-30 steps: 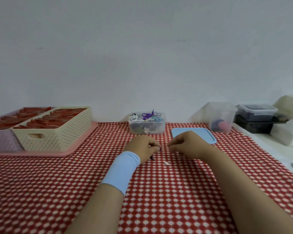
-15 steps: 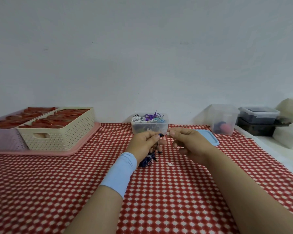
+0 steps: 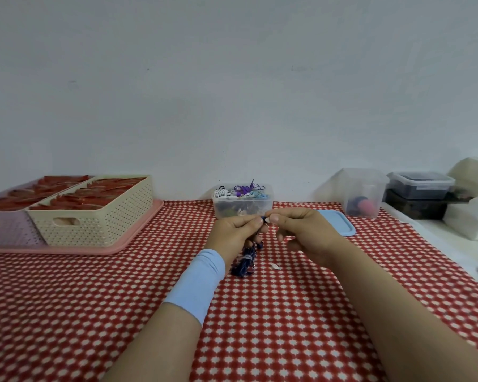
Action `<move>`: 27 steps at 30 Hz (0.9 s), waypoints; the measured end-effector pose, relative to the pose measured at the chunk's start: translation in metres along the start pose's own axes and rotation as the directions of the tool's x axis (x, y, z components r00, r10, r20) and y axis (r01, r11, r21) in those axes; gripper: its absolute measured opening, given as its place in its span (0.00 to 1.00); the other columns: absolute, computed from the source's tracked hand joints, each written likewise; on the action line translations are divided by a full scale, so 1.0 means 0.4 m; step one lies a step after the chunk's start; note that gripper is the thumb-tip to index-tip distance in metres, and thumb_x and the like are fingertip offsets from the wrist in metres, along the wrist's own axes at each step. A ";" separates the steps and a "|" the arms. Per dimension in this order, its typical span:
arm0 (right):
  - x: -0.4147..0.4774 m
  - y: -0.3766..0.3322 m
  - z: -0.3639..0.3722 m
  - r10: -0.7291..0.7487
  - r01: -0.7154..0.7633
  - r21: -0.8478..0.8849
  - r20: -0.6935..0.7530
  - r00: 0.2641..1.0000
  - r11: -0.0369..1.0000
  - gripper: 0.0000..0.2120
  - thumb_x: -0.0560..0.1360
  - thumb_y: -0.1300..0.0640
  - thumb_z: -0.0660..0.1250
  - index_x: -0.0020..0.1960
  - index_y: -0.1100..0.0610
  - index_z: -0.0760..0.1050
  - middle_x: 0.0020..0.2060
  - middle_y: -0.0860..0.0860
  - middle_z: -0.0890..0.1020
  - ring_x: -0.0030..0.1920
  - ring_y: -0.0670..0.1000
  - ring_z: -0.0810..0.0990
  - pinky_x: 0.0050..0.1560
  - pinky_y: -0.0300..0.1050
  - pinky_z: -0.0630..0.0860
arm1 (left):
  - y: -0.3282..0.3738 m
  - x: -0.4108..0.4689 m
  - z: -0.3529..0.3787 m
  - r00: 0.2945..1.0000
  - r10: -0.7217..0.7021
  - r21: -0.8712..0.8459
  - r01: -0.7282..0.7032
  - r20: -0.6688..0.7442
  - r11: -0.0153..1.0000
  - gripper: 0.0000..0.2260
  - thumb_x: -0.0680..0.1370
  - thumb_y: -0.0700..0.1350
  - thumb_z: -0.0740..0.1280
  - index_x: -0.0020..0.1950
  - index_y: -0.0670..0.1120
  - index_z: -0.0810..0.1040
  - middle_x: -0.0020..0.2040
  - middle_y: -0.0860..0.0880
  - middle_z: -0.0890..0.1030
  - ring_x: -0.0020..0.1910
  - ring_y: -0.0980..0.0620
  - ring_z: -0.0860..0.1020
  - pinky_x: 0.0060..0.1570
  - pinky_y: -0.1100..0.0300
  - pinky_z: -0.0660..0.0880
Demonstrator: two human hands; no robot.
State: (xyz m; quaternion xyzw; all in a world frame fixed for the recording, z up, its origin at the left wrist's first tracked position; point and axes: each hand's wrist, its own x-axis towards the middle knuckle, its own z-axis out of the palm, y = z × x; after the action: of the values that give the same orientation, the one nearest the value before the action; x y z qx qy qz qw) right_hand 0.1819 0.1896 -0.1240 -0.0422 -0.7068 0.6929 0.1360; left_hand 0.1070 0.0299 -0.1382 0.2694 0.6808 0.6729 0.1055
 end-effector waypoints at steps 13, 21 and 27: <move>-0.002 0.006 -0.006 0.052 -0.053 0.014 0.042 0.998 0.999 0.08 0.78 0.58 0.70 0.53 0.55 0.86 0.41 0.53 0.85 0.35 0.46 0.77 0.30 0.38 0.69 | -0.002 -0.007 0.003 0.999 -0.025 -0.059 0.027 0.027 0.998 0.06 0.79 0.41 0.69 0.50 0.47 0.86 0.42 0.47 0.86 0.38 0.53 0.77 0.45 0.58 0.76; -0.002 0.010 -0.016 -0.001 0.003 -0.070 0.021 1.000 0.998 0.08 0.77 0.58 0.70 0.55 0.57 0.85 0.42 0.54 0.85 0.35 0.47 0.78 0.33 0.41 0.71 | 0.000 -0.011 0.016 0.998 -0.061 -0.088 0.063 0.018 0.994 0.07 0.79 0.40 0.68 0.47 0.48 0.86 0.40 0.49 0.86 0.37 0.54 0.77 0.44 0.59 0.75; 0.000 0.003 0.005 -0.056 0.053 -0.062 -0.045 0.997 0.997 0.07 0.78 0.58 0.70 0.53 0.55 0.85 0.40 0.52 0.86 0.32 0.47 0.79 0.32 0.41 0.71 | 0.010 -0.008 0.018 0.998 -0.040 -0.045 0.038 -0.039 0.998 0.06 0.79 0.43 0.68 0.49 0.48 0.86 0.42 0.51 0.86 0.35 0.57 0.78 0.40 0.62 0.75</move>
State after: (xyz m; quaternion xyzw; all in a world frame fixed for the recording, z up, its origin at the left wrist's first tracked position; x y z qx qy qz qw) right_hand 0.1811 0.1877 -0.1251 -0.0434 -0.7251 0.6659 0.1699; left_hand 0.1142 0.0340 -0.1358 0.2402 0.6727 0.6910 0.1109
